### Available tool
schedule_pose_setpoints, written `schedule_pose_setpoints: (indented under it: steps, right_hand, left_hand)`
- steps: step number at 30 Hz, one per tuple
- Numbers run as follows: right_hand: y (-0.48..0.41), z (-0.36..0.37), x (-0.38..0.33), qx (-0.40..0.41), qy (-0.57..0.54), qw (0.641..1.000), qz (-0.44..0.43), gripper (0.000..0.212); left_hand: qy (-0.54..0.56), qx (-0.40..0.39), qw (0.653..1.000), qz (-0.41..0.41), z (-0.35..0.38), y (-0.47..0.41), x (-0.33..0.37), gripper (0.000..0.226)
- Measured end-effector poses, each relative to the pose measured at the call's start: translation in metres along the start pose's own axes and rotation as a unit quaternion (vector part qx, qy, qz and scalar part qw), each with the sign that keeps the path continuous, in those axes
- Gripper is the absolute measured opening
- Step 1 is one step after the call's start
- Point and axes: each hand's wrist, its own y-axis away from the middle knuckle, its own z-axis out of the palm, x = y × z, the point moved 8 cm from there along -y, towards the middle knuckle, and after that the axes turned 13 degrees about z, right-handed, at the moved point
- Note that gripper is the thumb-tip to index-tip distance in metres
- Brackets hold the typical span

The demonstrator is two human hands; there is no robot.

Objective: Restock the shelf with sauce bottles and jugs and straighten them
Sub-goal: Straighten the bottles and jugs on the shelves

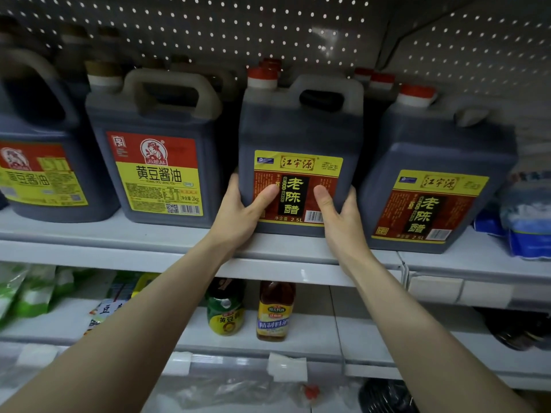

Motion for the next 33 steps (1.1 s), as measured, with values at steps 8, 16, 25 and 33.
schedule_pose_setpoints:
  steps: [8,16,25,33]
  right_hand:
    - [-0.0023,-0.0011,0.0030,0.016,-0.007,1.000,-0.004,0.104]
    - [0.0019,-0.0019,0.0033,0.026,0.006,1.000,-0.004,0.102]
    - [0.0037,-0.0024,0.0047,0.049,0.017,0.999,0.003,0.110]
    - [0.0055,-0.0027,0.0065,0.067,0.020,0.998,0.004,0.119]
  left_hand:
    - [0.009,0.003,1.000,0.004,0.0021,-0.0008,-0.0049,0.048]
    - [-0.012,-0.006,1.000,0.002,0.0021,0.0008,-0.0086,0.066]
    - [-0.014,-0.003,1.000,0.012,0.0002,-0.0007,-0.0097,0.064]
    - [-0.013,0.000,1.000,0.015,0.0008,0.0020,-0.0065,0.063]
